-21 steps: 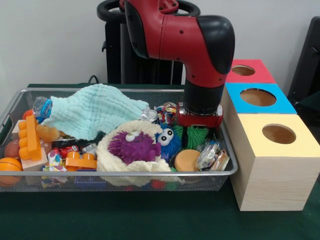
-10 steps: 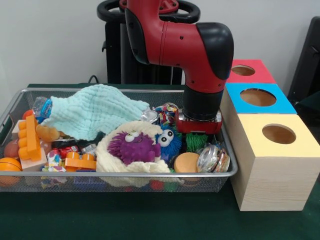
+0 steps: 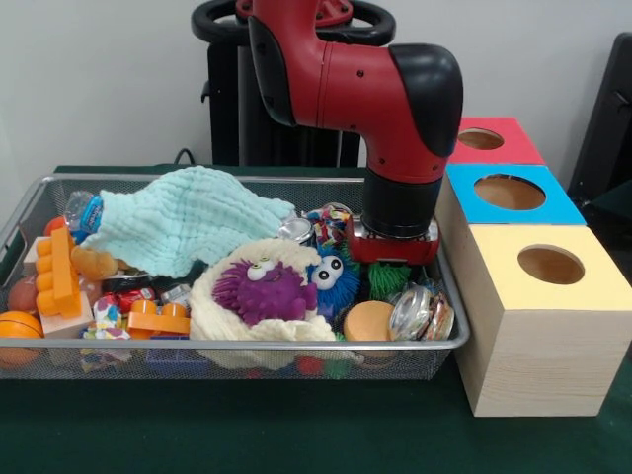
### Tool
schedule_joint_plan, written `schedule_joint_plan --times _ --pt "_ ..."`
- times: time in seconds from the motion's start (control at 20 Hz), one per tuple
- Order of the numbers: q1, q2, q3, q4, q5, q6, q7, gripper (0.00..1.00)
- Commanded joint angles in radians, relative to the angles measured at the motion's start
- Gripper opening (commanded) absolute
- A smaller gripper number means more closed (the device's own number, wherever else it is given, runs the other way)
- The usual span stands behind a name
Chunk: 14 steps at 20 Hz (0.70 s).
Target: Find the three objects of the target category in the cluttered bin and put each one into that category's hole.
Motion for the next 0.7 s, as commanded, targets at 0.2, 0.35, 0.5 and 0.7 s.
schedule_joint_plan --times 0.2,0.35,0.5,0.7 --pt "-0.002 0.118 0.115 -0.079 0.015 -0.263 0.225 0.00" --pt "0.010 0.097 0.098 -0.070 0.031 -0.208 0.224 0.00" --pt "0.022 0.074 0.082 -0.064 0.043 -0.150 0.221 0.00" --pt "0.025 0.065 0.076 -0.060 0.045 -0.139 0.220 0.00"
